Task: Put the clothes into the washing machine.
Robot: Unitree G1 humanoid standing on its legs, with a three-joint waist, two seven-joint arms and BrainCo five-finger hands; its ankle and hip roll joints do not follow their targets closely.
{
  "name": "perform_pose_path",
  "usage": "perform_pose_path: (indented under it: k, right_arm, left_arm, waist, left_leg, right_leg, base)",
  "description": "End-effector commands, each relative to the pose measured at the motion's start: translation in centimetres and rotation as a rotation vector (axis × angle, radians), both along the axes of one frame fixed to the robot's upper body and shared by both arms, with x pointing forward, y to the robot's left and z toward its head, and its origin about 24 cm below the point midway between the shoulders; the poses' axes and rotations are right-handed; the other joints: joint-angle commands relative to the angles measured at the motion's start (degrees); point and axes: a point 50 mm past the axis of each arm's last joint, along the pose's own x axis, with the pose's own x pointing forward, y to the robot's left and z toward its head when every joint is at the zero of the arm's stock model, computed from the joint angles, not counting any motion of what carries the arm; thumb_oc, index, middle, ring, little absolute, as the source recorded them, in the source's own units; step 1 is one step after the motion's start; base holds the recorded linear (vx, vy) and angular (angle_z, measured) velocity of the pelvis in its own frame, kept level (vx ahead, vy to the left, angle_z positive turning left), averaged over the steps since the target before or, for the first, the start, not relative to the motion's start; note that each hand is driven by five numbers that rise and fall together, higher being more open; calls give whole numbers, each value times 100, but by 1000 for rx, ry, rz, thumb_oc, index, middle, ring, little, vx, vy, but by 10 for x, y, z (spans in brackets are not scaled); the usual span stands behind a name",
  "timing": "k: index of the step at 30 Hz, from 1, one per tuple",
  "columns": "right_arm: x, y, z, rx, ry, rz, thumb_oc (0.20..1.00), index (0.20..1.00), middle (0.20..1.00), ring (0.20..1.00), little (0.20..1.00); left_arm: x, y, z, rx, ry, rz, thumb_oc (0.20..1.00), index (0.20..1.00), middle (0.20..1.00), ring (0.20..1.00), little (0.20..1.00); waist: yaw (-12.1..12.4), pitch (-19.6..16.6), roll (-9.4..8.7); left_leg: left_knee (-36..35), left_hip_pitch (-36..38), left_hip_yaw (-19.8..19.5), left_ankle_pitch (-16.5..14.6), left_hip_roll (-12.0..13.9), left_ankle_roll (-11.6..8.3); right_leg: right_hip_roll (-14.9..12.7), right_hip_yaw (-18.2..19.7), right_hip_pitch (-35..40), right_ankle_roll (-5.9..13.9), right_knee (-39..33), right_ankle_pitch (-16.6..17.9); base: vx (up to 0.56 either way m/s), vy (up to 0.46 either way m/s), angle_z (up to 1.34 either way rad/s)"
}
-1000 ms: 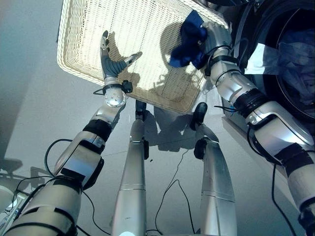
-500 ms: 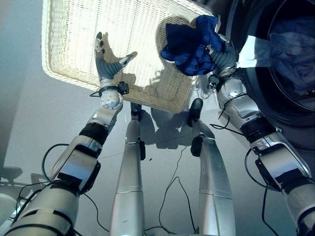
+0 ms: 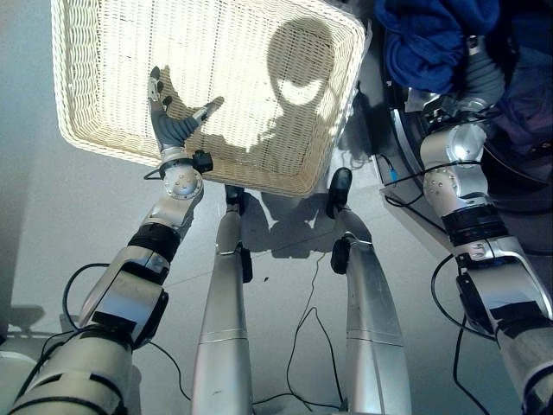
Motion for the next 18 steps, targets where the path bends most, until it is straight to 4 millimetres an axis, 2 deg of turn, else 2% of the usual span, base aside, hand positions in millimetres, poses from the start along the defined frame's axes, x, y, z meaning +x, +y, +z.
perform_pose_path:
  k: [1, 2, 5, 11, 12, 13, 16, 17, 18]
  right_arm:
    - [-12, -43, 8, 136, -69, -75, 200, 200, 200, 200, 200]
    - [-11, -44, 8, 140, -59, -73, 200, 200, 200, 200, 200]
    - [4, -52, -12, 152, 116, -53, 200, 200, 200, 200, 200]
    - [20, -66, -47, 215, 391, 14, 200, 200, 200, 200, 200]
    - [20, -67, -46, 223, 398, 12, 200, 200, 200, 200, 200]
    - [18, -76, -44, 305, 397, 10, 200, 200, 200, 200, 200]
    - [0, -104, -17, 406, 297, -98, 200, 200, 200, 200, 200]
    - [-13, -122, -9, 479, 225, -172, 200, 200, 200, 200, 200]
    - [-32, -138, 8, 527, 109, -302, 200, 200, 200, 200, 200]
  left_arm:
    - [-2, 9, 14, -66, -84, 0, 1000, 1000, 1000, 1000, 1000]
    - [-2, 9, 16, -65, -91, 0, 1000, 1000, 1000, 1000, 1000]
    - [-1, 10, 17, -62, -87, -8, 1000, 1000, 1000, 1000, 1000]
    - [2, 10, 22, -45, -80, -25, 1000, 1000, 1000, 1000, 1000]
    - [2, 9, 25, -44, -86, -26, 1000, 1000, 1000, 1000, 1000]
    - [2, 8, 23, -35, -73, -29, 1000, 1000, 1000, 1000, 1000]
    - [-2, 18, 20, 1, -70, -18, 1000, 1000, 1000, 1000, 1000]
    - [-5, 21, 10, 17, -62, -9, 1000, 1000, 1000, 1000, 1000]
    - [-9, 25, 4, 22, -62, -2, 1000, 1000, 1000, 1000, 1000]
  waist:
    - [-125, -135, 182]
    - [-128, -135, 182]
    - [-75, -135, 200]
    - [14, -135, 226]
    - [14, -135, 231]
    - [48, -135, 259]
    - [70, -135, 247]
    - [89, -135, 237]
    - [111, -135, 226]
  left_leg:
    - [459, 50, -24, -582, -315, 225]
    - [442, -7, -24, -523, -322, 228]
    - [383, 66, -38, -540, -317, 233]
    - [343, 109, -70, -505, -320, 241]
    - [332, 48, -74, -447, -328, 248]
    - [365, 106, -85, -498, -312, 248]
    - [400, 43, -116, -489, -281, 245]
    - [407, 97, -141, -569, -261, 247]
    - [377, 102, -176, -590, -268, 249]
  right_leg:
    - [206, -286, 367, 497, -379, 342]
    - [200, -290, 317, 488, -408, 398]
    - [192, -328, 399, 475, -466, 373]
    - [193, -376, 468, 445, -530, 385]
    - [189, -378, 414, 433, -548, 436]
    - [199, -376, 466, 432, -493, 380]
    - [184, -405, 458, 437, -512, 428]
    - [191, -420, 540, 458, -541, 396]
    - [210, -424, 563, 459, -615, 415]
  base:
    - [-18, -4, -3]
    - [0, 0, 0]
    - [-8, -30, -4]
    - [-6, -43, -1]
    - [8, -50, 0]
    - [7, -59, 0]
    - [-5, -81, -1]
    - [-28, -59, -3]
    - [-19, -43, -5]
